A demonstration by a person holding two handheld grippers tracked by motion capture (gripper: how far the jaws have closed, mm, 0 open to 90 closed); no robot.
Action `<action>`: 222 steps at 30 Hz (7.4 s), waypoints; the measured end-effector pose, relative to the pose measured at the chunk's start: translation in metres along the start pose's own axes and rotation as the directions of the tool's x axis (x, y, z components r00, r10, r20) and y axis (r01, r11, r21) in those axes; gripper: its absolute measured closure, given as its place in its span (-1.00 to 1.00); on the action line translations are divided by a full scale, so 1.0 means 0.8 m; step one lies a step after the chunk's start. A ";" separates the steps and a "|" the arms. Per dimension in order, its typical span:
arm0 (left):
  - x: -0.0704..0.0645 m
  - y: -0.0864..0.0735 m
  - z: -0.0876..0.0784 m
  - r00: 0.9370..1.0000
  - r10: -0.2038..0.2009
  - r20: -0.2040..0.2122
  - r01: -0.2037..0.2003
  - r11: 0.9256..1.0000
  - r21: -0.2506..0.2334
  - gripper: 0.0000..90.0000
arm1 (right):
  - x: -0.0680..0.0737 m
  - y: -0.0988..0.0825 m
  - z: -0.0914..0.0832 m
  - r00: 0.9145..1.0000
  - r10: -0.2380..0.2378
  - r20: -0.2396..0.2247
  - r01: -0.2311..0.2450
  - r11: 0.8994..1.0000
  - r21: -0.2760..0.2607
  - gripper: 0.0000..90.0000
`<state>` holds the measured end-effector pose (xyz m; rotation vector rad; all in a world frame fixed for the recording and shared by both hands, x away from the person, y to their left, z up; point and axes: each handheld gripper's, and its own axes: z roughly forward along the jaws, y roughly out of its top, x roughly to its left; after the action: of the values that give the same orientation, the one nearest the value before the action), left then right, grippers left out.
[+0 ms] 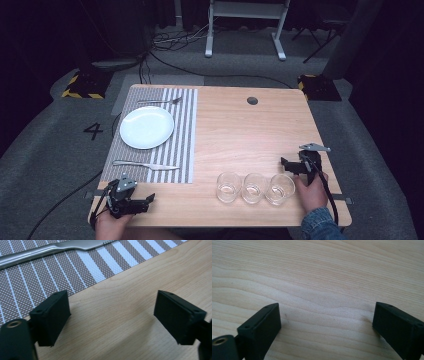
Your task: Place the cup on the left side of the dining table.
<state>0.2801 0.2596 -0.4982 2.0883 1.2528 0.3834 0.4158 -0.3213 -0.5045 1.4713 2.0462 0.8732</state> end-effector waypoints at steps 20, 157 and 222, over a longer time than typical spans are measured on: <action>-0.019 0.029 -0.034 0.999 -0.025 0.022 0.026 0.997 -0.068 -0.68 | 0.000 0.000 0.000 1.000 0.000 0.000 0.000 1.000 0.000 -0.81; -0.227 0.130 0.126 0.886 0.316 0.340 -0.239 0.939 -0.248 -0.61 | 0.000 0.000 0.000 1.000 0.000 0.000 0.000 1.000 0.000 -0.81; -0.161 0.182 0.025 0.893 0.327 0.308 -0.251 0.932 -0.262 -0.57 | 0.000 0.000 0.000 1.000 0.000 0.003 0.000 1.000 0.000 -0.81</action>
<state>0.3245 0.0938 -0.4041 2.0444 0.6615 0.2511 0.4154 -0.3212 -0.5046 1.4714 2.0443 0.8705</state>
